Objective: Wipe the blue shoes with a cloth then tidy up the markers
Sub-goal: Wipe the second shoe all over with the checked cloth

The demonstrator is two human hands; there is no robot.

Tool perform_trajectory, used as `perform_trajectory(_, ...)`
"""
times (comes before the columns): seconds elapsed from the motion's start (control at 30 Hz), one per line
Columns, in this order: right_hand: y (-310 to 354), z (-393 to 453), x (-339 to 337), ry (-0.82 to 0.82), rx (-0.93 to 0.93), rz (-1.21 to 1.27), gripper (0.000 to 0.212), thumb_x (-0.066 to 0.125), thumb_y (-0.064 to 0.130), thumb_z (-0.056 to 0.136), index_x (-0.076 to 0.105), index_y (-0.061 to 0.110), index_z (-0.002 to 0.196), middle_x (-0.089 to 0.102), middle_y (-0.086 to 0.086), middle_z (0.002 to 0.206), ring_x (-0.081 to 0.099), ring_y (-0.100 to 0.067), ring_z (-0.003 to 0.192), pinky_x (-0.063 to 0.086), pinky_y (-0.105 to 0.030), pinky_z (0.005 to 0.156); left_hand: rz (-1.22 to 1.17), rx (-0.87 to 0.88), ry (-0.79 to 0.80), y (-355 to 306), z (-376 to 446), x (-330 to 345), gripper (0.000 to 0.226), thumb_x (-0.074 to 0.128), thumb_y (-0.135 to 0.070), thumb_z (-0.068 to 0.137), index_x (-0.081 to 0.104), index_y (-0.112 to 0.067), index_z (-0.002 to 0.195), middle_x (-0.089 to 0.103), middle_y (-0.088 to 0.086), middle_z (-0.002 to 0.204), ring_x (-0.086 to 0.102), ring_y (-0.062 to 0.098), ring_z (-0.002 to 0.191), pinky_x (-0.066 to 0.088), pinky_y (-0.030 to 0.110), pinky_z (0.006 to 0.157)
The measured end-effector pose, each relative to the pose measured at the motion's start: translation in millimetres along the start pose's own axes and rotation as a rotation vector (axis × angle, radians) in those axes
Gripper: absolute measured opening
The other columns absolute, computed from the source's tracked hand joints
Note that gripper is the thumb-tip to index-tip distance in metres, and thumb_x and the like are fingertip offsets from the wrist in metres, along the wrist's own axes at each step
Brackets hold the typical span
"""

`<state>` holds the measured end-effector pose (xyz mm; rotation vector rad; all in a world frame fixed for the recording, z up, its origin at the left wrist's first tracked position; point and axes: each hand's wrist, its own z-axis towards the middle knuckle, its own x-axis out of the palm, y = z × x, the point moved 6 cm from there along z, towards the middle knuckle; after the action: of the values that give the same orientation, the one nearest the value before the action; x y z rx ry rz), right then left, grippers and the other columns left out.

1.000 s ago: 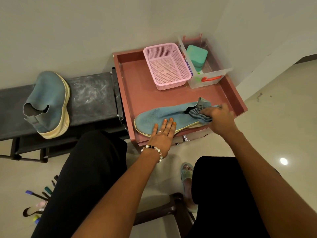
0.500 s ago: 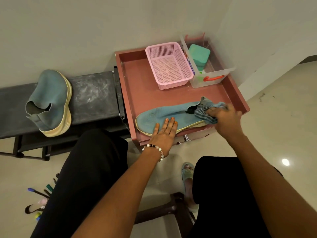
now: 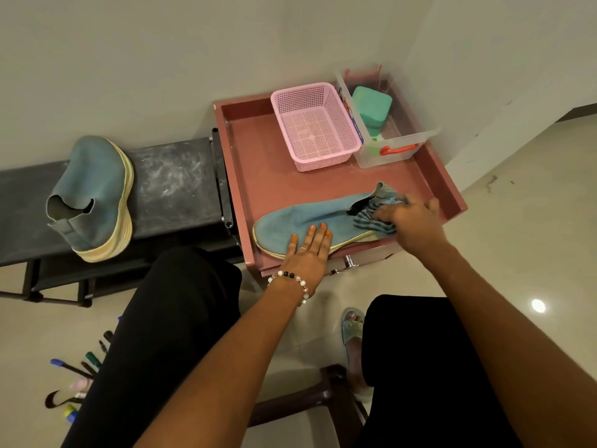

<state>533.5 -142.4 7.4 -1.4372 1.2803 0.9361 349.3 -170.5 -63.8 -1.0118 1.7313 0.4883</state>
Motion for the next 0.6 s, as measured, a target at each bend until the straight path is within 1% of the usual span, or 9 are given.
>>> perform_trajectory(0.07,10,-2,4,-0.059,0.100,0.063,0.036,0.055,0.014,0.089,0.060,0.033,0.120,0.061,0.002,0.123,0.034,-0.023,0.129,0.029,-0.039,0.093,-0.004,-0.001,0.004,0,0,0,0.100,0.054,0.013,0.080,-0.017,-0.005,0.148,-0.025,0.011,0.155,-0.017,0.028,0.145,-0.004,0.049,0.115)
perform_trajectory(0.17,40,-2,5,-0.069,0.256,0.216,0.028,0.054,0.007,0.085,0.065,0.017,0.109,0.061,-0.007,0.116,0.032,-0.028,0.131,0.031,-0.041,0.097,-0.001,-0.006,0.004,2,1,0,0.101,0.055,0.012,0.079,-0.017,-0.006,0.148,-0.025,0.010,0.156,-0.017,0.027,0.145,-0.004,0.049,0.115)
perform_trajectory(0.27,53,7,8,-0.022,0.225,0.234,0.025,0.056,0.009,0.084,0.065,0.014,0.106,0.060,-0.007,0.115,0.033,-0.028,0.131,0.031,-0.043,0.101,0.000,-0.008,0.018,1,-1,0,0.102,0.056,0.011,0.079,-0.017,-0.007,0.148,-0.025,0.010,0.156,-0.017,0.027,0.145,-0.004,0.048,0.116)
perform_trajectory(0.33,43,13,12,-0.001,0.166,0.339,0.031,0.060,0.011,0.081,0.068,0.017,0.110,0.062,-0.008,0.116,0.041,-0.027,0.126,0.034,-0.039,0.101,0.011,-0.014,0.012,1,0,0,0.101,0.056,0.010,0.079,-0.017,-0.006,0.149,-0.024,0.010,0.156,-0.016,0.027,0.145,-0.003,0.049,0.116)
perform_trajectory(0.4,31,11,8,0.077,0.036,0.588,0.036,0.067,0.006,0.078,0.070,0.015,0.112,0.065,-0.009,0.118,0.053,-0.025,0.117,0.042,-0.030,0.096,0.015,-0.018,0.012,1,1,-1,0.101,0.055,0.011,0.080,-0.017,-0.006,0.148,-0.024,0.011,0.156,-0.017,0.027,0.145,-0.002,0.050,0.116)
perform_trajectory(0.47,16,0,-3,0.225,0.009,1.029,0.042,0.057,-0.015,0.077,0.070,0.009,0.110,0.066,-0.009,0.116,0.059,-0.021,0.108,0.046,-0.025,0.091,0.013,-0.012,0.019,0,1,-2,0.101,0.054,0.012,0.079,-0.017,-0.006,0.148,-0.025,0.011,0.156,-0.017,0.028,0.145,-0.002,0.050,0.115)
perform_trajectory(0.5,6,-6,-8,0.275,0.061,1.240,0.051,0.049,-0.023,0.075,0.070,0.009,0.108,0.067,-0.010,0.113,0.060,-0.022,0.105,0.049,-0.028,0.089,0.011,-0.016,0.024,0,1,-2,0.100,0.054,0.012,0.079,-0.017,-0.006,0.148,-0.025,0.011,0.156,-0.017,0.028,0.145,-0.002,0.050,0.115)
perform_trajectory(0.53,-5,-9,-11,0.266,0.128,1.385,0.058,0.043,-0.027,0.072,0.069,0.011,0.106,0.068,-0.011,0.109,0.061,-0.025,0.101,0.052,-0.032,0.085,0.013,-0.019,0.032,-1,0,-2,0.100,0.053,0.011,0.080,-0.017,-0.006,0.148,-0.025,0.011,0.156,-0.016,0.028,0.145,-0.002,0.050,0.115)
perform_trajectory(0.6,-34,-8,-16,0.026,0.326,1.560,0.059,0.039,-0.026,0.070,0.070,0.015,0.100,0.069,-0.008,0.097,0.063,-0.028,0.093,0.054,-0.035,0.076,0.012,-0.020,0.027,0,2,-2,0.099,0.053,0.011,0.080,-0.018,-0.006,0.148,-0.025,0.011,0.156,-0.017,0.028,0.145,-0.003,0.050,0.115)
